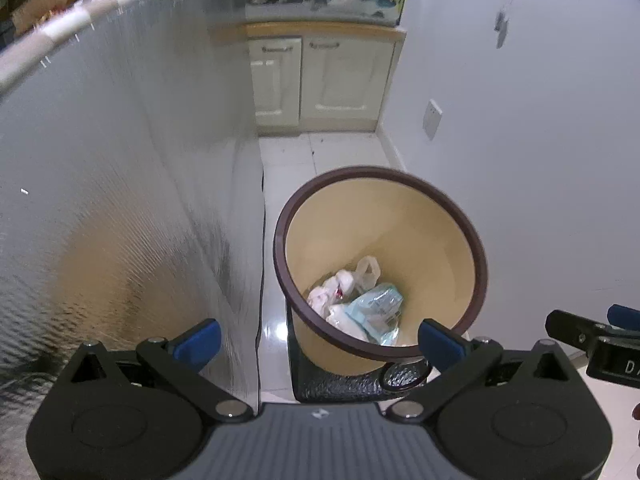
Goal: Collect trash
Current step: 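Move both open grippers back from the wastebasket toward the table, then grasp the cardboard box piece with the left gripper while the right gripper grasps the blue plastic bag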
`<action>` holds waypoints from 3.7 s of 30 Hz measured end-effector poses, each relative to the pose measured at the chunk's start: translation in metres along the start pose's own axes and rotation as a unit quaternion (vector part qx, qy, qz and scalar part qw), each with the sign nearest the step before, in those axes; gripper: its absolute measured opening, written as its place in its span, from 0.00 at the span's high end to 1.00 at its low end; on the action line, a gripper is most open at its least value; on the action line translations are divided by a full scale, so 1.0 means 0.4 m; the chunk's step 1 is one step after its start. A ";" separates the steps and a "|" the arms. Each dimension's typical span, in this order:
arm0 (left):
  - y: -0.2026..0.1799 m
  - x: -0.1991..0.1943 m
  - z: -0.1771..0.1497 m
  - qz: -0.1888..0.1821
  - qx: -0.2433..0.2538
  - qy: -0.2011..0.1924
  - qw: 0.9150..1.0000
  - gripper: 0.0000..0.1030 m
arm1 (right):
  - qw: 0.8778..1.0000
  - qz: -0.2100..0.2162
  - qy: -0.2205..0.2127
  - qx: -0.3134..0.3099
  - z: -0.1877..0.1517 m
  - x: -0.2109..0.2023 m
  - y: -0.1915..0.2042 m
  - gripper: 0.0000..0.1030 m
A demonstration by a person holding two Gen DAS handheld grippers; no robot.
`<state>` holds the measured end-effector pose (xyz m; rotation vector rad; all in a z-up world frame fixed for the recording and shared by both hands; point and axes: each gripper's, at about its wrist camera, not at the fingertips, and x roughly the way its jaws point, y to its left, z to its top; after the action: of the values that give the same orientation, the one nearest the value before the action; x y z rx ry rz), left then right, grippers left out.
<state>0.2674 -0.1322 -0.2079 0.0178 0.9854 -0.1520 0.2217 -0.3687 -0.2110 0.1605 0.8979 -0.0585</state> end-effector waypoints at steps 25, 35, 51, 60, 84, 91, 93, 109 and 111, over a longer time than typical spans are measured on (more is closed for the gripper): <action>-0.002 -0.397 0.043 -0.041 0.025 -0.182 0.982 0.00 | 0.982 0.003 -0.185 -0.024 0.072 -0.368 0.058 0.00; 0.078 -0.505 0.081 -0.030 0.025 -0.239 0.970 0.00 | 0.967 0.033 -0.253 -0.023 0.144 -0.449 0.135 0.00; 0.307 -0.639 0.254 0.042 0.016 -0.311 0.949 0.00 | 0.943 0.096 -0.306 -0.092 0.357 -0.497 0.420 0.00; 0.427 -0.689 0.428 0.075 0.020 -0.347 0.934 0.00 | 0.927 0.129 -0.334 -0.112 0.539 -0.511 0.576 0.00; 0.768 -0.311 0.637 0.084 -0.095 -0.327 0.937 0.00 | 0.948 0.176 -0.258 -0.065 0.775 -0.164 0.853 0.00; 0.792 -0.220 0.674 0.080 -0.070 -0.313 0.944 0.11 | 0.959 0.189 -0.210 0.007 0.810 -0.040 0.892 0.00; 0.797 -0.195 0.679 0.073 -0.057 -0.309 0.947 0.17 | 0.960 0.197 -0.194 0.031 0.816 -0.003 0.900 0.05; 0.885 -0.056 0.668 0.029 -0.112 -0.278 0.953 0.61 | 0.953 0.216 -0.079 0.198 0.777 0.274 0.976 0.38; 0.883 -0.053 0.669 0.025 -0.111 -0.281 0.953 0.62 | 0.955 0.206 -0.078 0.199 0.775 0.288 0.984 0.41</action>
<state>0.5255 0.1973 -0.0613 -0.1982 0.4260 0.0045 0.5796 -0.0294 -0.0665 0.7081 0.6719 0.1359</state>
